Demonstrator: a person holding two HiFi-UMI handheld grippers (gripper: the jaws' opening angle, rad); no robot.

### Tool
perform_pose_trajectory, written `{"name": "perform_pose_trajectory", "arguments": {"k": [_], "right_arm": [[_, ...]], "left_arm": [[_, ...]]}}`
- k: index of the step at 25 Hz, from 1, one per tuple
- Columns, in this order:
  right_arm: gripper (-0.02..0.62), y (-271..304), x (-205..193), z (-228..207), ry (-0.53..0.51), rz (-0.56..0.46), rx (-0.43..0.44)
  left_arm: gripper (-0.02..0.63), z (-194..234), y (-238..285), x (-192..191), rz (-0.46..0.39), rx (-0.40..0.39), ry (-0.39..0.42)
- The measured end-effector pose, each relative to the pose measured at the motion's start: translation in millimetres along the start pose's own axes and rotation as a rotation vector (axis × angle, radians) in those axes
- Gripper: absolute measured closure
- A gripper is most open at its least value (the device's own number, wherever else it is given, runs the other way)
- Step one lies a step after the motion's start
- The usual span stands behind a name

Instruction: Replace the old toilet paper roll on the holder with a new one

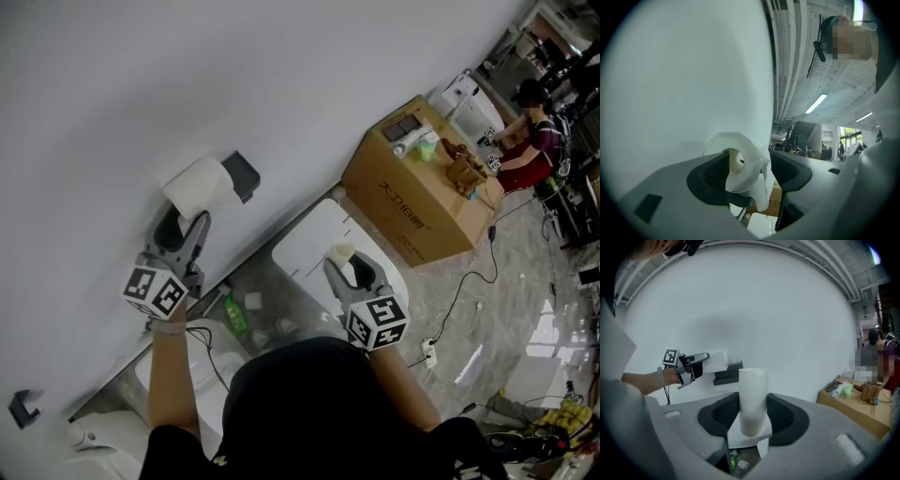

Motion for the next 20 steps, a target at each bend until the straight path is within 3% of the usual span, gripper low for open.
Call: {"name": "perform_pose_trajectory", "arguments": {"k": [14, 20], "right_arm": [[0.414, 12, 6, 20, -0.025, -0.007, 0.066], [0.414, 24, 12, 46, -0.055, -0.011, 0.137]], "left_arm": [[0.330, 1, -36, 2, -0.010, 0.072, -0.006], [0.354, 1, -74, 0, -0.052, 0.116, -0.071]]}}
Point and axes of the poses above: the fingertips, and each gripper's own axes: y forward along the fingers, z to its left, x out of its top, the point moved 2 cm from there along -y, backward along the fingers, and after that the axes turned 6 degrees about z, right-handed, at the moved point
